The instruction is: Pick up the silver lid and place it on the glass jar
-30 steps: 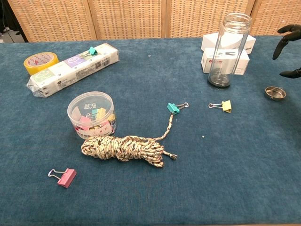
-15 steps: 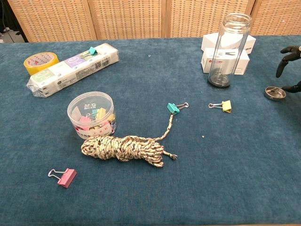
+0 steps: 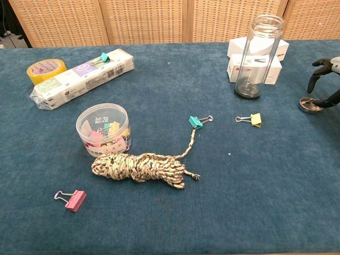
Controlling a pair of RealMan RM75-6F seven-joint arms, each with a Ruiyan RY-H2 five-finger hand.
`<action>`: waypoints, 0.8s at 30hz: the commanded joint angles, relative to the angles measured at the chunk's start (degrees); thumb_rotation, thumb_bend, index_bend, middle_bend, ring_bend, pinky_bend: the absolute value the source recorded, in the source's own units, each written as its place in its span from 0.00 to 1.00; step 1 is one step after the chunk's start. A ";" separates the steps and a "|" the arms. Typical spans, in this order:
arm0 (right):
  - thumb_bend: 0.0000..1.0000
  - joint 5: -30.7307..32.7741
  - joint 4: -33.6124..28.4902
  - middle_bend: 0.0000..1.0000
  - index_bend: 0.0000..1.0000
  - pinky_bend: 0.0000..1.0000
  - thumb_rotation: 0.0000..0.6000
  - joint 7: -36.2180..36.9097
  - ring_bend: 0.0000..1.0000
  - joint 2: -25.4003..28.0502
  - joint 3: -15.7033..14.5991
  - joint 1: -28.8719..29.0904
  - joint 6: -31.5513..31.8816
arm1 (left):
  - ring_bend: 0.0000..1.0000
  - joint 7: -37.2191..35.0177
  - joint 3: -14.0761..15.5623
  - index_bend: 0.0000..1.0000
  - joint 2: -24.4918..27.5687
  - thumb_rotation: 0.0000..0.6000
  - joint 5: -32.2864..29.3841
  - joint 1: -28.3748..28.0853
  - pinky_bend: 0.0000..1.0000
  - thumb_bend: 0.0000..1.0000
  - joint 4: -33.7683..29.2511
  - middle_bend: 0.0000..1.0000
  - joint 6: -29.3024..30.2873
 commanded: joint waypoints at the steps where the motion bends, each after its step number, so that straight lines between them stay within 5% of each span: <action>1: 0.37 -0.01 1.61 0.00 0.45 0.00 1.00 0.61 0.00 -1.02 -0.03 0.39 -0.66 | 0.00 0.19 -0.12 0.00 -0.07 1.00 -0.16 0.04 0.00 0.00 -0.04 0.00 0.12; 24: 0.44 -1.82 8.03 0.00 0.53 0.00 1.00 5.30 0.00 -3.80 0.13 0.81 -2.73 | 0.00 1.74 -0.62 0.00 -0.53 1.00 -1.40 -0.15 0.00 0.00 -0.65 0.00 -0.67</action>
